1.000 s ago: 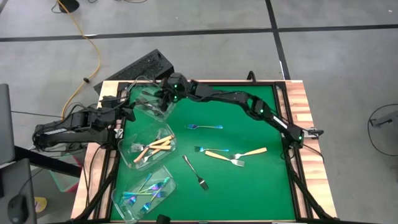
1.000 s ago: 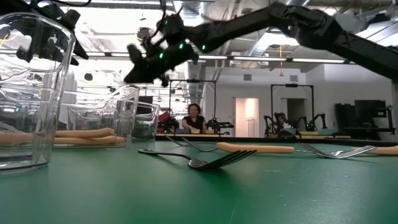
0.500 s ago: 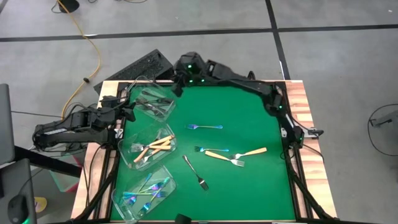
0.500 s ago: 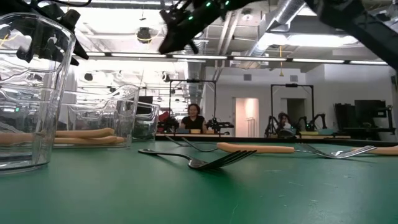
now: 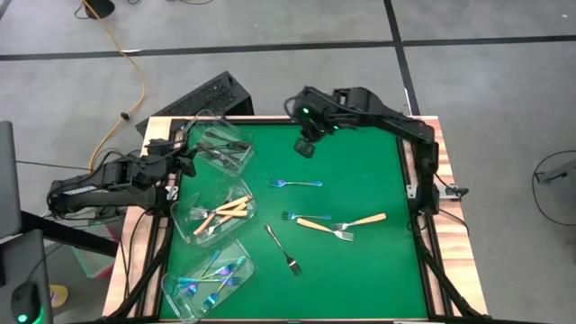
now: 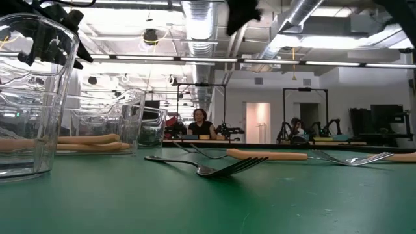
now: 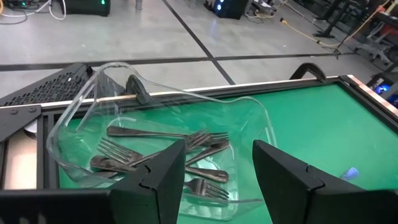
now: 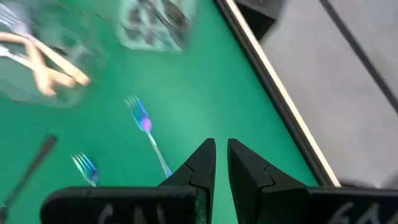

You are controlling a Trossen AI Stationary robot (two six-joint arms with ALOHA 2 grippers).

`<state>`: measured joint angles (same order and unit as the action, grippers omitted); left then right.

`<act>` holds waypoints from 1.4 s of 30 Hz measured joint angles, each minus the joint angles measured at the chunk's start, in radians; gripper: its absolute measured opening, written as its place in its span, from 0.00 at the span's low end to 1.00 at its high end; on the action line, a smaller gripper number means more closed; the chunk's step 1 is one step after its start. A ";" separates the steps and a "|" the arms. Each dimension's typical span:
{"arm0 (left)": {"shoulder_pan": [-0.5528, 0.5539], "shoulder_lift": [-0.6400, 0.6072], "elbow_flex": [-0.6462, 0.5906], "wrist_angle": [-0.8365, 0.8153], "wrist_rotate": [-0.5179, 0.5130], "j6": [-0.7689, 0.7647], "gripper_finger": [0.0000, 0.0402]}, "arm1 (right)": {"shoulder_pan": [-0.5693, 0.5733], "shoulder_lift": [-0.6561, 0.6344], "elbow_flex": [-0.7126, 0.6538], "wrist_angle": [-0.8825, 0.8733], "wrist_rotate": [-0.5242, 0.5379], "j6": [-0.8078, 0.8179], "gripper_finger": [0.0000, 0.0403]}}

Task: Sort silverware by color (type)
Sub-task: Put the orange fork into the middle transparent bin

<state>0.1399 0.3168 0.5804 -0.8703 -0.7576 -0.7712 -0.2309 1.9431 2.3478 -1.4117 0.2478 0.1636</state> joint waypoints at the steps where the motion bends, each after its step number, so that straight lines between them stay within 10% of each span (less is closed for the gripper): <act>1: 0.000 0.000 0.000 0.000 0.002 0.000 0.43 | 0.015 -0.011 0.000 -0.041 0.027 0.030 0.15; 10: 0.000 0.000 0.000 0.000 0.032 0.000 0.43 | 0.187 -0.163 -0.129 -0.157 0.147 0.224 0.15; 22: 0.000 0.003 0.000 0.000 0.063 0.000 0.43 | 0.389 -0.521 -0.688 -0.161 0.174 0.614 0.15; 42: 0.000 0.004 0.000 -0.016 0.054 -0.019 0.43 | 0.657 -0.651 -1.420 0.274 -0.127 0.832 0.30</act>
<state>0.1399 0.3206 0.5804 -0.8864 -0.7036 -0.7902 0.4263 1.2919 0.9278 -1.1373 0.1210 0.9954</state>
